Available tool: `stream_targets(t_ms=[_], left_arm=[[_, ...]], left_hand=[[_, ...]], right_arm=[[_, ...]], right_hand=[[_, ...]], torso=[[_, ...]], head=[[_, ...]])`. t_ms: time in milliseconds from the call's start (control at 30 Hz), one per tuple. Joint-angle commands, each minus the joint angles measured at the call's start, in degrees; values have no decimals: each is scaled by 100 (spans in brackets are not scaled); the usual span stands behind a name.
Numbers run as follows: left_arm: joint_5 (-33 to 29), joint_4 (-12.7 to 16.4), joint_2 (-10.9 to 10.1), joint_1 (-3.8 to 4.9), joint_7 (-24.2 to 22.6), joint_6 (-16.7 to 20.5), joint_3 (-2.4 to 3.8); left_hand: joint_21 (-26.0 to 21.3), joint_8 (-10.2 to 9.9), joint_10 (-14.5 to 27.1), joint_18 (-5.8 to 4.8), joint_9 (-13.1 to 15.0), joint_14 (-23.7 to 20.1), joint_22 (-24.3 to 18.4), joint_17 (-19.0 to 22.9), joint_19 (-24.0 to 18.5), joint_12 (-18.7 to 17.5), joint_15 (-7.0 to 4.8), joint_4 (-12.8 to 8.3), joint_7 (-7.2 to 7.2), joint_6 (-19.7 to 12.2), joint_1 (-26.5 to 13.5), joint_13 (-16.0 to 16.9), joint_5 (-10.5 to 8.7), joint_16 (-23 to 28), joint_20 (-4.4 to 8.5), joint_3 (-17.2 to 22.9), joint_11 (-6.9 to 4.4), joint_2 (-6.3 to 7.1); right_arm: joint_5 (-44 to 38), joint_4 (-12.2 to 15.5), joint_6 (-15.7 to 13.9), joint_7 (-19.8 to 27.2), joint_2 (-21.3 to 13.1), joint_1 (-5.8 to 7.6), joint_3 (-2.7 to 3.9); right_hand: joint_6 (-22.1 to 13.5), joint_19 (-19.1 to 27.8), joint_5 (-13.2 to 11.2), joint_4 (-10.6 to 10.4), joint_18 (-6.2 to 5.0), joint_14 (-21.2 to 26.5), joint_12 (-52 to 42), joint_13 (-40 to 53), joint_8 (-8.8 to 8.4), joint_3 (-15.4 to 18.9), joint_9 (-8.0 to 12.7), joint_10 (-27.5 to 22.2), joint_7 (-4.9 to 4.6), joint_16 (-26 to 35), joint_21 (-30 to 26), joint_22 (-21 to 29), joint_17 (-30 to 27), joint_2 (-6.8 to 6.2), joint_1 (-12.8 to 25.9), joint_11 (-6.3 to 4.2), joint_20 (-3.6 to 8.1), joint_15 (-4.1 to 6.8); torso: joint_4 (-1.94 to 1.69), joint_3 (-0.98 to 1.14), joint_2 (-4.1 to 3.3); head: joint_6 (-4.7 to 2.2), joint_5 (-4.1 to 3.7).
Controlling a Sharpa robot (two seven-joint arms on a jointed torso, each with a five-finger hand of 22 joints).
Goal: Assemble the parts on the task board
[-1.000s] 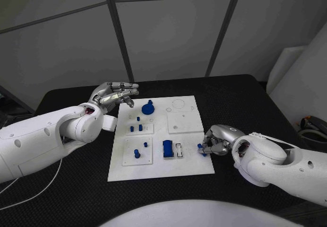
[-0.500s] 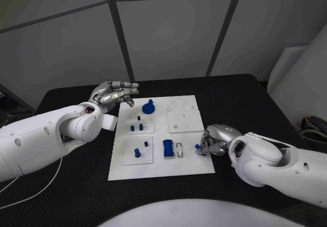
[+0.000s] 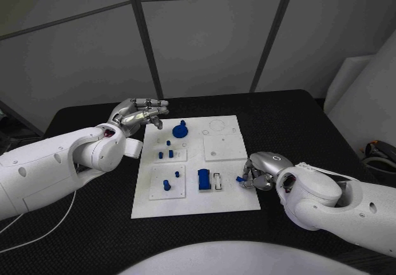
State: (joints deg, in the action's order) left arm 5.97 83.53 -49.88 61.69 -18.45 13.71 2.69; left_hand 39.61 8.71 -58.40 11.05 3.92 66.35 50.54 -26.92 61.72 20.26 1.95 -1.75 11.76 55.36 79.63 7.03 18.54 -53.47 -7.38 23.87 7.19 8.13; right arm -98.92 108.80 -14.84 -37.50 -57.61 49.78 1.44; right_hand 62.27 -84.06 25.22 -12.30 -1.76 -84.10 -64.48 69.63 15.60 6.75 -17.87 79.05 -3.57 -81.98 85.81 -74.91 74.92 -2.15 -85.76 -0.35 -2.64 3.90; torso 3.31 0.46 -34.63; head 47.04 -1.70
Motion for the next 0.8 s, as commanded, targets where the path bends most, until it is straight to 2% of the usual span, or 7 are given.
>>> stream_targets(t_ms=[33, 167, 267, 433, 600, 800], left_arm=[[-12, 5, 11, 6, -37, -56, 4], [-12, 5, 19, 6, -36, -53, 4], [-12, 6, 19, 6, -35, -49, 4], [-12, 13, 14, 6, -35, -42, 4], [-12, 27, 9, 7, -37, -39, 5], [-12, 43, 5, 7, -41, -38, 5]], left_hand=[[-19, 29, 30, -55, 1, -23, -2, 5, -54, 20, 5, -14, -17, -40, -3, 6, -19, -23, -3, -34, -9, -64], [-19, 29, 30, -55, 1, -23, -2, 5, -54, 20, 5, -14, -17, -40, -3, 6, -19, -23, -3, -34, -9, -64], [-19, 29, 30, -55, 1, -23, -2, 5, -54, 20, 5, -14, -17, -40, -3, 6, -19, -23, -3, -34, -9, -64], [-19, 29, 30, -55, 1, -23, -2, 5, -54, 20, 5, -14, -17, -40, -3, 6, -19, -23, -3, -34, -9, -64], [-19, 29, 30, -55, 1, -23, -2, 5, -54, 20, 5, -14, -17, -40, -3, 6, -19, -23, -3, -34, -9, -64], [-20, 34, 37, -54, 1, -27, -2, 11, -55, 30, 4, -20, -17, -43, 6, 6, -17, -28, -3, -32, -10, -69]], right_arm=[[131, 52, 159, -323, -26, -41, -42], [326, 154, -76, -395, -32, -37, -39], [444, 197, -262, -413, -34, -34, -38], [618, 281, -731, -357, -21, -24, -34], [803, 318, -1145, -234, 56, -5, -30], [1127, 288, -1395, -96, 212, 4, -28]], right_hand=[[45, -183, 62, -12, 34, -312, 18, -5, 16, -56, -19, 17, 7, 14, 23, -1049, 28, 149, -180, -56, 42, 51], [69, -196, 256, -65, 37, -315, 14, 7, 0, -156, -29, 33, 17, 8, 33, -1063, 44, 119, -163, -65, 49, 58], [76, -204, 294, -105, 40, -316, 14, 9, -6, -183, -34, 40, 18, 7, 40, -1072, 47, 99, -125, -64, 50, 59], [94, -257, 252, -250, 58, -330, -31, 48, -22, -226, -48, 88, 24, -27, 91, -1131, 107, 47, 27, -69, 52, 62], [116, -291, 239, -299, 70, -338, -60, 73, -20, -252, -57, 112, 33, -47, 124, -1169, 141, 31, 68, -75, 56, 66], [128, -301, 247, -362, 73, -342, -68, 81, -25, -279, -67, 126, 38, -56, 133, -1180, 156, 10, 124, -80, 60, 71]], torso=[[-1, -9, 3], [-4, -10, -5], [-9, -16, -2], [-9, -12, -7], [-6, -8, -10], [-7, -1, -11]], head=[[-2, 3], [-15, 16], [-12, 20], [-6, 40], [-1, 67], [14, 76]])
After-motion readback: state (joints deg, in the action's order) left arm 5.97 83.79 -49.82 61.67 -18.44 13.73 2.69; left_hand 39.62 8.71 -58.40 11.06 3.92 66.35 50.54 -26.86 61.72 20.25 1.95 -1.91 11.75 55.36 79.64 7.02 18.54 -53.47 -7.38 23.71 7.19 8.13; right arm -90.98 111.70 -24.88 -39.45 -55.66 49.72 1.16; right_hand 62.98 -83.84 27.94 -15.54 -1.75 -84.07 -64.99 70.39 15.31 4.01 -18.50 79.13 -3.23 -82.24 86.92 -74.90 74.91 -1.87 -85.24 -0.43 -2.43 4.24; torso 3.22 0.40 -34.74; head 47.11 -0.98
